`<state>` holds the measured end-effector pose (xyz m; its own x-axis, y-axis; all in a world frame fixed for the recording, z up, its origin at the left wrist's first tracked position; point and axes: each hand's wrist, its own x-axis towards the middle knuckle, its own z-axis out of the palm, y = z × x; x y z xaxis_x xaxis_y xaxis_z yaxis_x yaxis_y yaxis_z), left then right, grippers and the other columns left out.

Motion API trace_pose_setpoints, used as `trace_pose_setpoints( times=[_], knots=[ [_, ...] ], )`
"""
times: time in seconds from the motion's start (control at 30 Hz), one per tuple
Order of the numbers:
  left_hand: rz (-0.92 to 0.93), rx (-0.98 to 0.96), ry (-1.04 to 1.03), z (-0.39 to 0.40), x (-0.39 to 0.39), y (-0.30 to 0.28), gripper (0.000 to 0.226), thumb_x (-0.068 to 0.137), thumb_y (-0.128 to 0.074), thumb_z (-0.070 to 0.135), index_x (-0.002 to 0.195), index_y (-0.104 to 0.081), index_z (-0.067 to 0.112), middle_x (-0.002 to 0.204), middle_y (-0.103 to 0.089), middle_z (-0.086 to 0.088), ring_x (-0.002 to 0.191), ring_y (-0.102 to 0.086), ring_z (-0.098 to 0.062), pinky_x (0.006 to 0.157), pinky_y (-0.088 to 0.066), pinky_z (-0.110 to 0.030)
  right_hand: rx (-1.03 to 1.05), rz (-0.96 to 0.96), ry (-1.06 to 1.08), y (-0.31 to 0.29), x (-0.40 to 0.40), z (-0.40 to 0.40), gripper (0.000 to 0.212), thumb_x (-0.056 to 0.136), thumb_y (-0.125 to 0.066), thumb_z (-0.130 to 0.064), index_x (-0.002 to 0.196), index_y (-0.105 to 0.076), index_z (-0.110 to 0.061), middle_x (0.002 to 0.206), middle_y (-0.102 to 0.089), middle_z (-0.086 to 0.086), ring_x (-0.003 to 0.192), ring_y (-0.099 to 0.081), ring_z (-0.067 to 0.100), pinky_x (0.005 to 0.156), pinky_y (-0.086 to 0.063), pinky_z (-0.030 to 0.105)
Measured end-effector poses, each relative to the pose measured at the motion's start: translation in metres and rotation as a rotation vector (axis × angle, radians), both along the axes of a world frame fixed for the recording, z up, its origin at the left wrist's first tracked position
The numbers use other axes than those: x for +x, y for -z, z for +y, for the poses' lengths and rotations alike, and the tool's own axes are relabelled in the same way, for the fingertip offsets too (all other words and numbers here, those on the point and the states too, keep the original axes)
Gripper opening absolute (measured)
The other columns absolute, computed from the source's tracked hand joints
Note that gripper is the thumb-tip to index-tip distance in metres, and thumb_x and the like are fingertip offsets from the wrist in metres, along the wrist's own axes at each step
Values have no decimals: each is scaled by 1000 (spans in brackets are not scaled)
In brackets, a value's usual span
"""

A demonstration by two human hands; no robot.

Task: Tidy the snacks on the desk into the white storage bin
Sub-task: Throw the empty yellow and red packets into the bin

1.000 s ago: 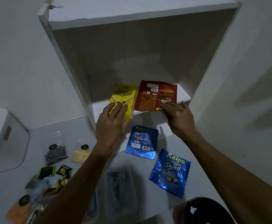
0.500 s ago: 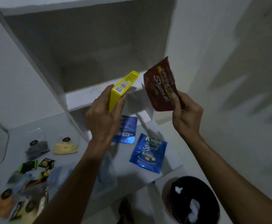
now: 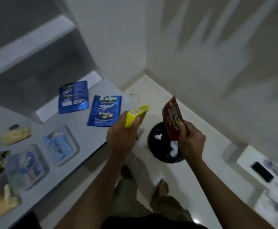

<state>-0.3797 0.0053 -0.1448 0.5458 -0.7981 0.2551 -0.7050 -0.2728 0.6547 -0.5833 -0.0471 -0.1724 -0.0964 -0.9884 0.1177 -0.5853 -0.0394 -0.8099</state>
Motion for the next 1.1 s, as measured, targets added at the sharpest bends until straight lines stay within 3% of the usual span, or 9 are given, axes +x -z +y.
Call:
trace_pose_setpoints(
  times=[0.13, 0.27, 0.43, 0.53, 0.6, 0.7, 0.77, 0.97, 1.1],
  knots=[
    [59, 2, 135, -16, -28, 42, 42, 90, -58, 55, 109, -68, 18, 90, -73, -2, 82, -70, -25, 67, -56, -36, 149, 83, 125, 41, -31, 9, 26, 100, -53, -29, 109, -74, -18, 93, -76, 7, 80, -69, 26, 71, -49, 29],
    [141, 46, 199, -30, -50, 77, 34, 90, -63, 47, 100, -68, 14, 80, -70, -1, 72, -66, -19, 60, -54, -33, 239, 41, 213, 68, -44, 15, 26, 100, -52, -27, 99, -74, -12, 80, -73, 13, 69, -66, 31, 65, -54, 38],
    [156, 201, 214, -51, -64, 134, 53, 88, -50, 66, 108, -66, 20, 87, -72, 1, 76, -69, -20, 62, -57, -38, 373, 77, 276, 111, -42, -1, 28, 101, -50, -28, 101, -73, -12, 81, -72, 14, 73, -65, 32, 65, -54, 38],
    [182, 256, 228, -64, -77, 159, 51, 88, -51, 65, 110, -65, 20, 89, -71, 1, 78, -68, -19, 63, -58, -40, 425, 76, 304, 133, -42, -17, 28, 101, -48, -28, 106, -72, -14, 87, -73, 14, 81, -65, 34, 69, -55, 38],
    [203, 341, 238, -75, -86, 172, 58, 87, -53, 65, 124, -59, 21, 106, -71, -2, 94, -68, -24, 74, -58, -43, 466, 71, 312, 147, -41, -27, 28, 101, -48, -29, 117, -68, -18, 98, -73, 11, 91, -66, 33, 75, -56, 39],
    [279, 502, 249, -88, -95, 186, 78, 85, -56, 65, 147, -38, 22, 141, -54, -5, 127, -52, -27, 97, -47, -44, 516, 72, 307, 160, -43, -41, 35, 99, -49, -39, 129, -60, -26, 117, -70, 5, 107, -63, 28, 87, -53, 38],
    [301, 501, 260, -89, -96, 186, 79, 87, -57, 61, 150, -34, 20, 148, -48, -5, 133, -46, -27, 101, -42, -42, 528, 81, 294, 159, -46, -47, 37, 98, -51, -42, 129, -59, -25, 119, -68, 4, 112, -61, 27, 87, -48, 33],
    [317, 428, 243, -80, -82, 142, 74, 87, -58, 58, 145, -41, 16, 143, -52, -9, 131, -50, -26, 103, -44, -42, 515, 75, 230, 113, -46, -51, 31, 100, -50, -34, 124, -62, -19, 118, -69, 5, 112, -61, 27, 80, -39, 26],
    [358, 364, 203, -74, -67, 88, 68, 90, -60, 52, 145, -42, 16, 145, -50, -9, 134, -47, -25, 108, -41, -43, 446, 57, 140, 69, -34, -55, 35, 99, -52, -32, 129, -60, -17, 125, -67, 4, 117, -60, 24, 90, -41, 25]
  ],
)
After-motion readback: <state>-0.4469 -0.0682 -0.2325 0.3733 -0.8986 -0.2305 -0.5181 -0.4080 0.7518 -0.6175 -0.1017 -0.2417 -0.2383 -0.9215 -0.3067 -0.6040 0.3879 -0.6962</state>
